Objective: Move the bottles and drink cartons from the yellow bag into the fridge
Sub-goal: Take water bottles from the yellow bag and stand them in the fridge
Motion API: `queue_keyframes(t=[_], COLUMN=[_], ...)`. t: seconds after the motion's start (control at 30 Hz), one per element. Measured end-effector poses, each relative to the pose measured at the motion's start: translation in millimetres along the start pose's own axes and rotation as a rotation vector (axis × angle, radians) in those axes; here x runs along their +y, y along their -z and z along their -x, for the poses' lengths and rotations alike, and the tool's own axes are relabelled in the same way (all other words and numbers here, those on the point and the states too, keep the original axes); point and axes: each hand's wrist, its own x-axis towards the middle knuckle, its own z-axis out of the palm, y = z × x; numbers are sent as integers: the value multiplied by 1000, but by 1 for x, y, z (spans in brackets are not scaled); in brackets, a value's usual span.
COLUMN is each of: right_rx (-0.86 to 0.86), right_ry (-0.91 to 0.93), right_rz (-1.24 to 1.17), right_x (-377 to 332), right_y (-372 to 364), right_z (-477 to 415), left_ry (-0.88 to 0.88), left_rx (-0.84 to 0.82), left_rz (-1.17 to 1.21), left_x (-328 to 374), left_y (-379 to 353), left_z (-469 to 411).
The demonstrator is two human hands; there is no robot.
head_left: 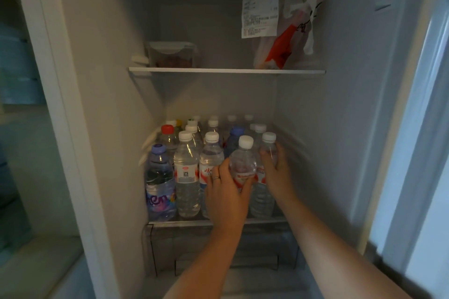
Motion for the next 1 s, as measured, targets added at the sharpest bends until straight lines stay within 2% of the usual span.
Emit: queue_keyframes(t=[0.1, 0.23, 0.33, 0.47, 0.8, 0.9, 1.0], right_rx=[-89, -137, -218, -184, -46, -86, -124], right_ry=[-45, -72, -92, -77, -203, -176, -54], right_rz=[-21, 67, 227, 535, 564, 550, 521], right_x=[13, 28, 42, 69, 75, 76, 73], right_y=[2, 10, 21, 33, 23, 25, 27], right_z=[9, 21, 37, 49, 58, 63, 72], left_ry=[-9, -19, -12, 16, 19, 7, -74], left_rx=[3, -20, -48, -100, -146, -172, -183], left_rz=[8, -44, -71, -82, -97, -62, -9], left_x=[-8, -19, -29, -47, -55, -57, -65], left_y=[0, -5, -7, -7, -7, -5, 4], left_z=[3, 8, 15, 29, 33, 33, 39])
